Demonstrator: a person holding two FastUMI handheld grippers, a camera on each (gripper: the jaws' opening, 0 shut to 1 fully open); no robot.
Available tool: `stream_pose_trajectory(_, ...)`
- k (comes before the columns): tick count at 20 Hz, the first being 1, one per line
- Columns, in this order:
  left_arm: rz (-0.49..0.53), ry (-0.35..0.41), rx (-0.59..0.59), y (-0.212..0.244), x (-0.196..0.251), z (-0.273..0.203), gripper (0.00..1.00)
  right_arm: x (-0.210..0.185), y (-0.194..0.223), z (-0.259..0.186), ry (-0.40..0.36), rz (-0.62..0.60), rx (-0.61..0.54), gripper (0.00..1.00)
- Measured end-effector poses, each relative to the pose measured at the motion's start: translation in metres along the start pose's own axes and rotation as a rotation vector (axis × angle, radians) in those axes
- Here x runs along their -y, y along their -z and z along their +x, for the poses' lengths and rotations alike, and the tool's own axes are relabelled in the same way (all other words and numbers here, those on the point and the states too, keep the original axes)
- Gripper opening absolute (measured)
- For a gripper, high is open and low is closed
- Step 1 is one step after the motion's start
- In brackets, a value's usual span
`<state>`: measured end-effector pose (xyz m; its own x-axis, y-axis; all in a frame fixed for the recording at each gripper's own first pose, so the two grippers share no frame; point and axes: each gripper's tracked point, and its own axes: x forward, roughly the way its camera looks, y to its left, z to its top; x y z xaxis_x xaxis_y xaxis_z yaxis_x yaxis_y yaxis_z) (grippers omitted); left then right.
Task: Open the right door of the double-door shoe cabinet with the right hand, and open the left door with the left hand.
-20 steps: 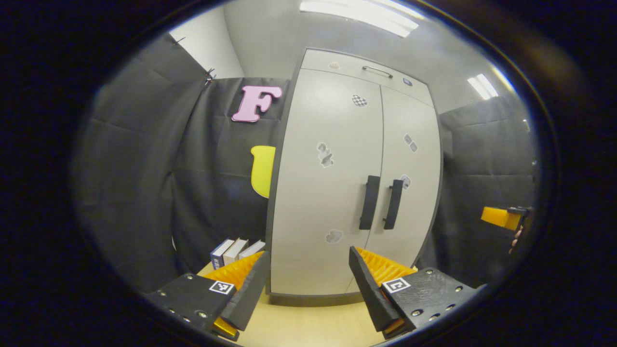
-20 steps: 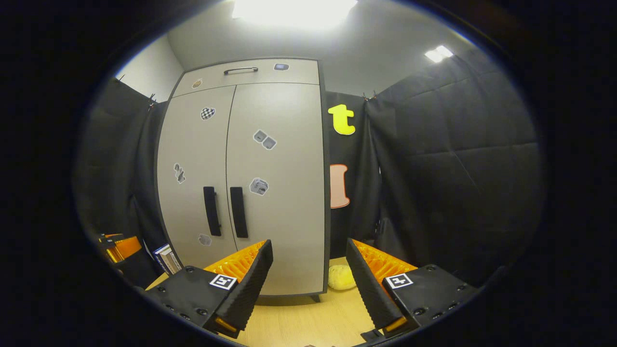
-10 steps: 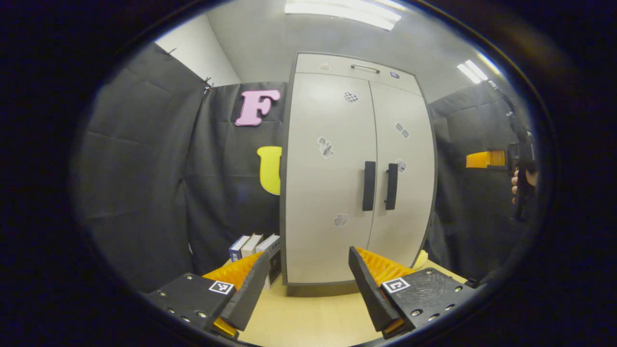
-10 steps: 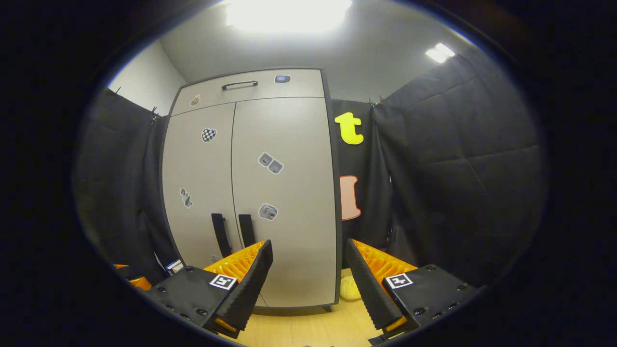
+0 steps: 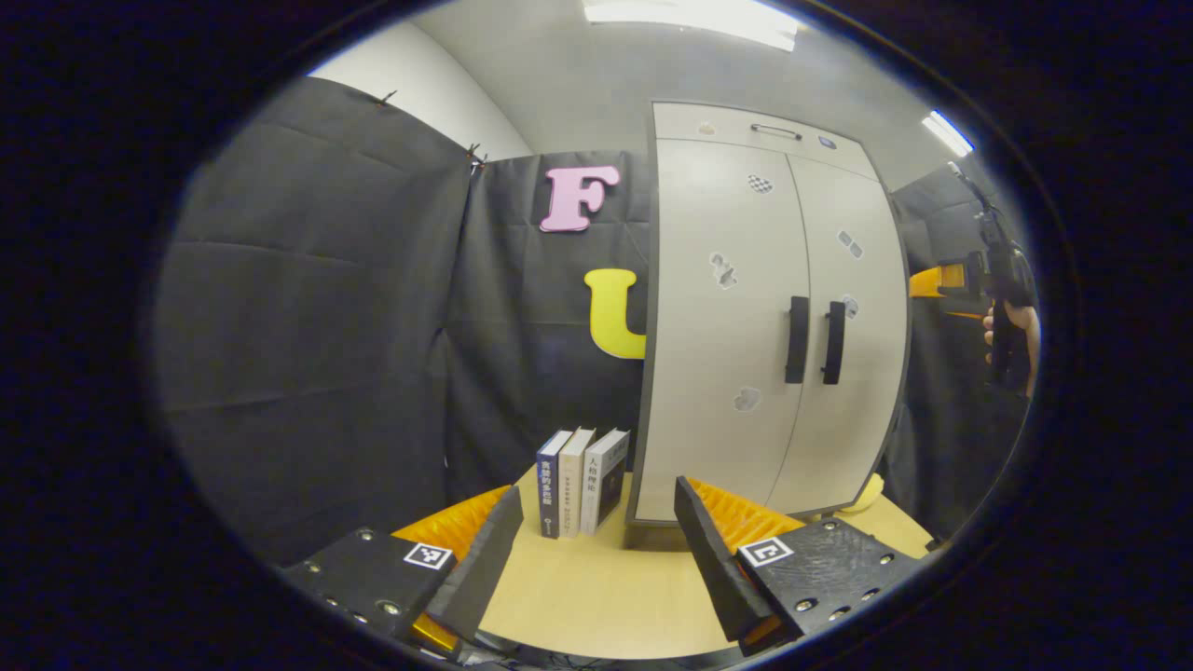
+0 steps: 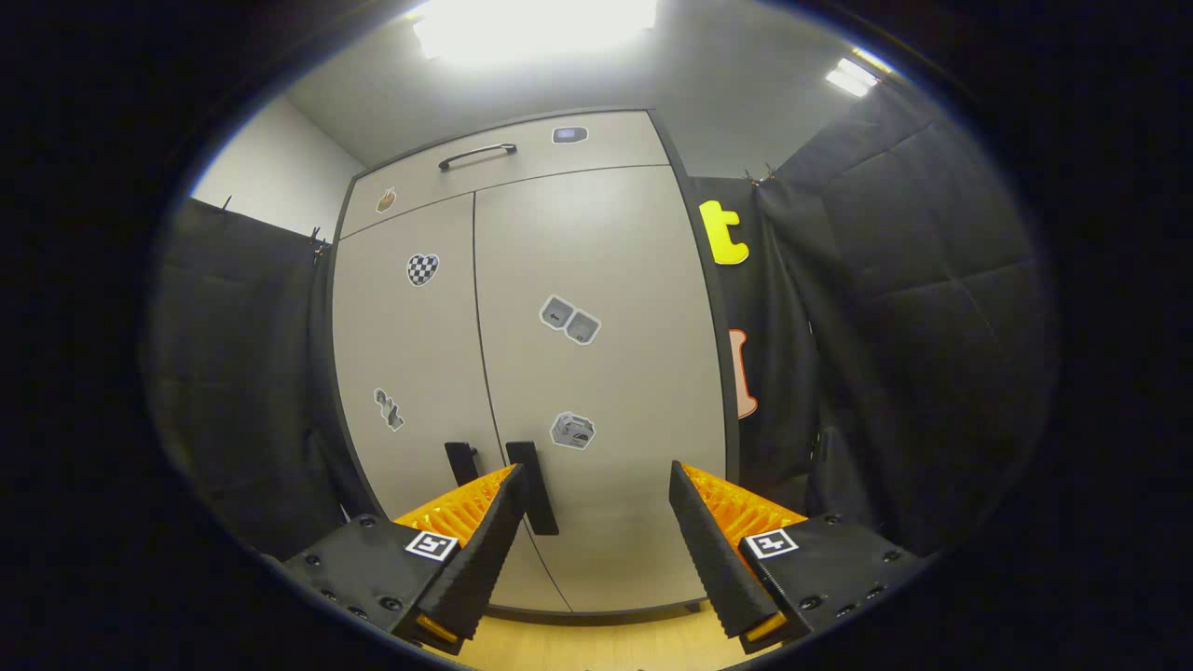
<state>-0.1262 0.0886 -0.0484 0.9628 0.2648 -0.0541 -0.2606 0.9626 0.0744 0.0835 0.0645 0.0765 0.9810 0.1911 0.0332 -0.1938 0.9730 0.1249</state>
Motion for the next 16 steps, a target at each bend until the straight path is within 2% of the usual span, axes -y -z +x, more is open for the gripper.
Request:
stream_pose_trajectory(7,0.008,-0.072,-0.048,0.017,-0.033,-0.004,0.95,-0.038,0.02,0.056,-0.041,-0.001,-0.062,0.96)
stream_pose_trajectory(8,0.007,-0.078,-0.053,0.018,-0.037,-0.003,0.95,-0.042,0.024,0.064,-0.041,0.002,-0.071,0.92)
stream_pose_trajectory(10,0.006,-0.088,-0.054,0.017,-0.044,-0.002,0.95,-0.047,0.033,0.079,-0.036,-0.005,-0.09,0.92)
stream_pose_trajectory(11,0.007,-0.093,-0.052,0.016,-0.047,-0.001,0.95,-0.049,0.038,0.087,-0.031,-0.013,-0.102,0.96)
stream_pose_trajectory(16,0.011,-0.111,-0.054,0.02,-0.059,-0.005,0.95,-0.055,0.065,0.115,-0.012,-0.015,-0.164,0.96)
